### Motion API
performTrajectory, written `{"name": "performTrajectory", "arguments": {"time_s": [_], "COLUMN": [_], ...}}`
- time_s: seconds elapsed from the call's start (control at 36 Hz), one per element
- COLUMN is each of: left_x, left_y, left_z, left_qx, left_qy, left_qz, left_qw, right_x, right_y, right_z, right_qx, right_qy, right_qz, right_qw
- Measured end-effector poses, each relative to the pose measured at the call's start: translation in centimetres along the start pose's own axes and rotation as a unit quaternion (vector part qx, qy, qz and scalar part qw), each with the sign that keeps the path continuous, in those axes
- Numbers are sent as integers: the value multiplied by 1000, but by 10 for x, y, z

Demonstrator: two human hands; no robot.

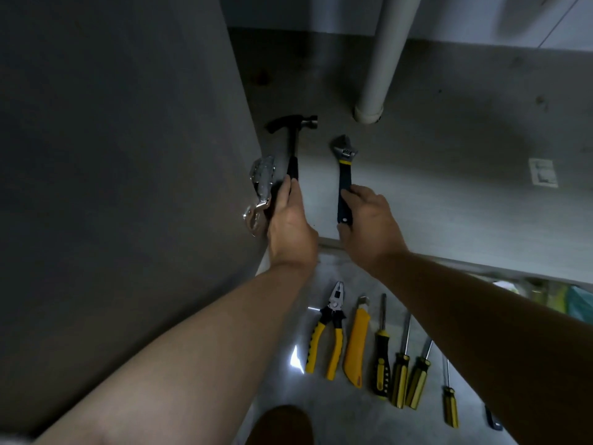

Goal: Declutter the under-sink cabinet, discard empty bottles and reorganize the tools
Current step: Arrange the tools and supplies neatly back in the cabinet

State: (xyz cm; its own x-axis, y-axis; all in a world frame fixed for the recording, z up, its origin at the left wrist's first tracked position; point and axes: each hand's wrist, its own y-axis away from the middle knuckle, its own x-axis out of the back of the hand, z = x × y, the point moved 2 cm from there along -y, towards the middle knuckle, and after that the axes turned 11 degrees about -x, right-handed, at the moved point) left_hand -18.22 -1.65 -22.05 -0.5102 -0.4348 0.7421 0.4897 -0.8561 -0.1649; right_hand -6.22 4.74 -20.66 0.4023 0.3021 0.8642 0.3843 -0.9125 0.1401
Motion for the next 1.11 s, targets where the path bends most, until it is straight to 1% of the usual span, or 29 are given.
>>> {"name": "performTrajectory", "arguments": {"time_s": [0.11, 0.25, 0.44, 0.61, 0.69, 0.78, 0.83, 0.92, 0.94, 1.0, 1.06, 1.11], "left_x": [-1, -1, 1, 2, 1, 1, -1, -4, -6, -12, -19, -26], "left_y": [-2, -4, -6, 4, 14, 32, 49, 78, 88, 108, 125, 139], "left_z": [-1, -4, 6, 6, 8, 10, 9, 1, -5, -20, -36, -48], "left_qx": [14, 24, 17, -28, -67, -121, -141, -151, -157, -153, -104, -33], "left_qy": [8, -7, -17, -68, -102, -140, -148, -148, -143, -134, -112, -73], "left_qz": [9, -4, 14, 1, 0, 4, -5, -40, -64, -128, -212, -295], "left_qw": [1000, 1000, 1000, 997, 993, 983, 979, 977, 975, 971, 965, 952], "right_x": [1, -4, -11, -8, -4, 2, 4, 4, 1, -8, -20, -33], "right_y": [-5, -11, -14, -6, 4, 21, 38, 70, 81, 104, 124, 141], "right_z": [-5, -17, -27, -10, -1, 9, 16, 31, 38, 51, 64, 73], "right_qx": [13, 27, 41, 61, 57, 47, 40, 14, -1, -34, -71, -109], "right_qy": [23, 35, 7, 29, 38, 22, 3, -11, -13, -18, -16, 4], "right_qz": [-9, -17, -56, -64, -64, -38, -11, 8, -4, -52, -114, -158], "right_qw": [1000, 999, 998, 996, 996, 998, 999, 1000, 1000, 998, 991, 981]}}
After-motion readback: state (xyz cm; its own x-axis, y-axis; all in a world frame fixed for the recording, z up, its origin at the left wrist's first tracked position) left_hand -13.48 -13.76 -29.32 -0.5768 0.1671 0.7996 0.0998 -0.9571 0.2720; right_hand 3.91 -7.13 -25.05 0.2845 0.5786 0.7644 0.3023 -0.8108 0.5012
